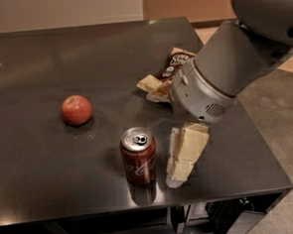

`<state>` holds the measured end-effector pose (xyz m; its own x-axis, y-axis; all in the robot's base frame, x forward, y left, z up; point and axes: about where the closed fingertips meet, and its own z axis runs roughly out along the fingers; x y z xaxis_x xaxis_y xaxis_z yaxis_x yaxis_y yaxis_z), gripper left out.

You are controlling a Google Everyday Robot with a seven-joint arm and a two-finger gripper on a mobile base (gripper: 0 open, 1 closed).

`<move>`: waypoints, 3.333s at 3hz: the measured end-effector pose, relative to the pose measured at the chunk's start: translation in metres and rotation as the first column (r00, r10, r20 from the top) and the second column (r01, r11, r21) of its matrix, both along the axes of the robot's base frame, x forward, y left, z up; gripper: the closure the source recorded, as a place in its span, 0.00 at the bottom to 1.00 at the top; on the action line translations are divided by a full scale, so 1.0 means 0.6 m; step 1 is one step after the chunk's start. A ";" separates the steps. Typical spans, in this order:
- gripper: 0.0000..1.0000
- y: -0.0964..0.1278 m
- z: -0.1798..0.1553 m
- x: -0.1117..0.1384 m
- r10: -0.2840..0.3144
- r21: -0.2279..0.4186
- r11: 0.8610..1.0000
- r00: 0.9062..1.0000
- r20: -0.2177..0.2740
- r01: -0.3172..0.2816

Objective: Move coke can near apple

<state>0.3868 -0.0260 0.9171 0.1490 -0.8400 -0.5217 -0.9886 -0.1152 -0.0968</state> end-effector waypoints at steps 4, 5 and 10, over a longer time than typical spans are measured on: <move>0.23 0.072 -0.047 -0.003 0.018 0.077 0.997 0.998 -0.065 -0.012; 0.45 0.070 -0.042 0.005 -0.008 0.078 0.997 0.997 -0.075 0.014; 1.00 0.153 0.012 0.126 -0.140 0.130 0.980 0.987 -0.075 0.149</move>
Offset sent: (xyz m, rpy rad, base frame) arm 0.0025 0.0431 -0.0428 0.0695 0.0824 0.0144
